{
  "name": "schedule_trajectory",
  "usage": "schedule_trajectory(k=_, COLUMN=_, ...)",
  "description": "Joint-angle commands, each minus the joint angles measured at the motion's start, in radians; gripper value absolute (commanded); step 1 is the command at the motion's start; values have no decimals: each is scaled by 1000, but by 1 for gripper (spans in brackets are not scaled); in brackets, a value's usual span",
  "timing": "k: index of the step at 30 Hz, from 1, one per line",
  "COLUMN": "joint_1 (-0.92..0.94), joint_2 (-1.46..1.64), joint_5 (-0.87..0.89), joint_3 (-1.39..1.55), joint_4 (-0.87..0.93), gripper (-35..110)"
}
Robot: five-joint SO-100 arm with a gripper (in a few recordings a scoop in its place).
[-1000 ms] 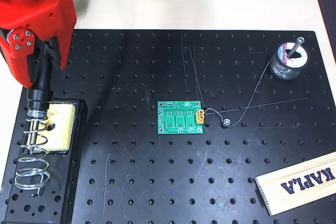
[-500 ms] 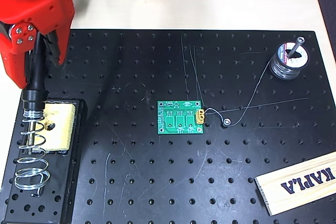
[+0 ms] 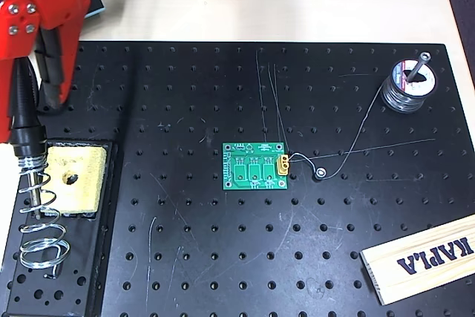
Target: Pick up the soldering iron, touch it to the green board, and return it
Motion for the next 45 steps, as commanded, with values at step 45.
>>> schedule_trajectory(k=45, joint_1=-198, joint_2=2306, joint_5=9, joint_3=2516, joint_4=-416, gripper=0)
